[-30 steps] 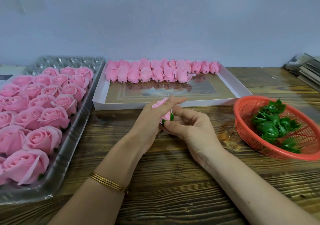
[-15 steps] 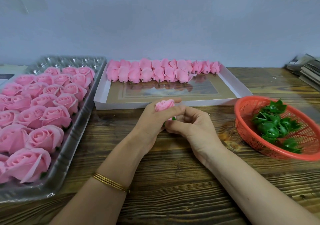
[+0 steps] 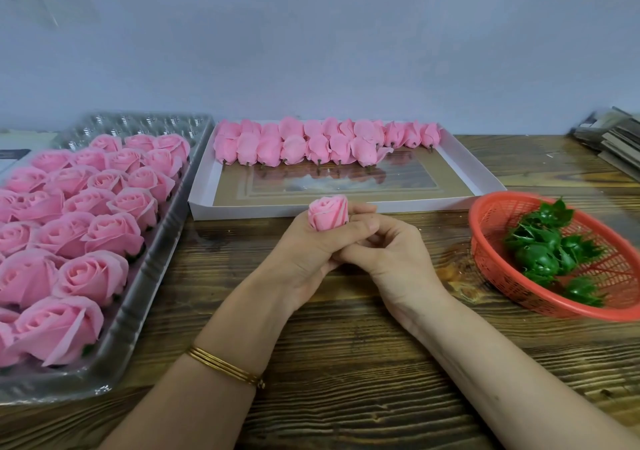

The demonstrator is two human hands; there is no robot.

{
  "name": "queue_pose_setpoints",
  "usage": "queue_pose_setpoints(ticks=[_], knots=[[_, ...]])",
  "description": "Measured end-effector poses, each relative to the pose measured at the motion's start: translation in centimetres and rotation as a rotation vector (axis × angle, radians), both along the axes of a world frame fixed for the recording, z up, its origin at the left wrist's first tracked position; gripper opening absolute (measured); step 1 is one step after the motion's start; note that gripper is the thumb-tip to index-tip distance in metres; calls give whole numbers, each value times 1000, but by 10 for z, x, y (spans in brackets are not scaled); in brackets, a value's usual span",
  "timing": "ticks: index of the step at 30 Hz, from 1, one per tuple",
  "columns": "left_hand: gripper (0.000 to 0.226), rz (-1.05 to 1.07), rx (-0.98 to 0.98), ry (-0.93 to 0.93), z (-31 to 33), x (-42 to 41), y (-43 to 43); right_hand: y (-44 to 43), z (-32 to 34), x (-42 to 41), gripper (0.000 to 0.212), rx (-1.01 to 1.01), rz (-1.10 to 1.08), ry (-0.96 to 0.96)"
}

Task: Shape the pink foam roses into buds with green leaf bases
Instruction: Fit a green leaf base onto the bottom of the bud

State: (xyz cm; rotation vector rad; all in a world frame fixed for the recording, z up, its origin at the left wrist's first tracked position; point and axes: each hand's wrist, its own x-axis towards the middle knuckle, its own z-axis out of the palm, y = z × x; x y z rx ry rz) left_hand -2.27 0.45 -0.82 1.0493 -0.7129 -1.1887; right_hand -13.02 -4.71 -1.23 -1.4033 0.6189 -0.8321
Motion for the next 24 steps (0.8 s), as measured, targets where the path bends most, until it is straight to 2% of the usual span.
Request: queue_pose_setpoints(ticks=[3, 7, 12, 16, 20, 24], knots=[[20, -5, -4, -31, 1, -1, 0, 0, -1, 1, 31, 23, 13, -3], [8, 0, -15, -61, 1, -1, 0, 0, 1, 0, 42, 54, 49, -6], [20, 107, -57, -141, 0, -2, 0, -1, 4, -2, 39, 44, 42, 28], [11, 211, -71, -317, -2, -2, -1, -4, 7, -4, 38, 71, 10, 9], [32, 161, -69, -433, 0, 3, 1, -4, 10, -6, 41, 42, -15, -22], [24, 95, -35, -443, -2, 1, 1, -7, 10, -6, 38, 58, -31, -41]])
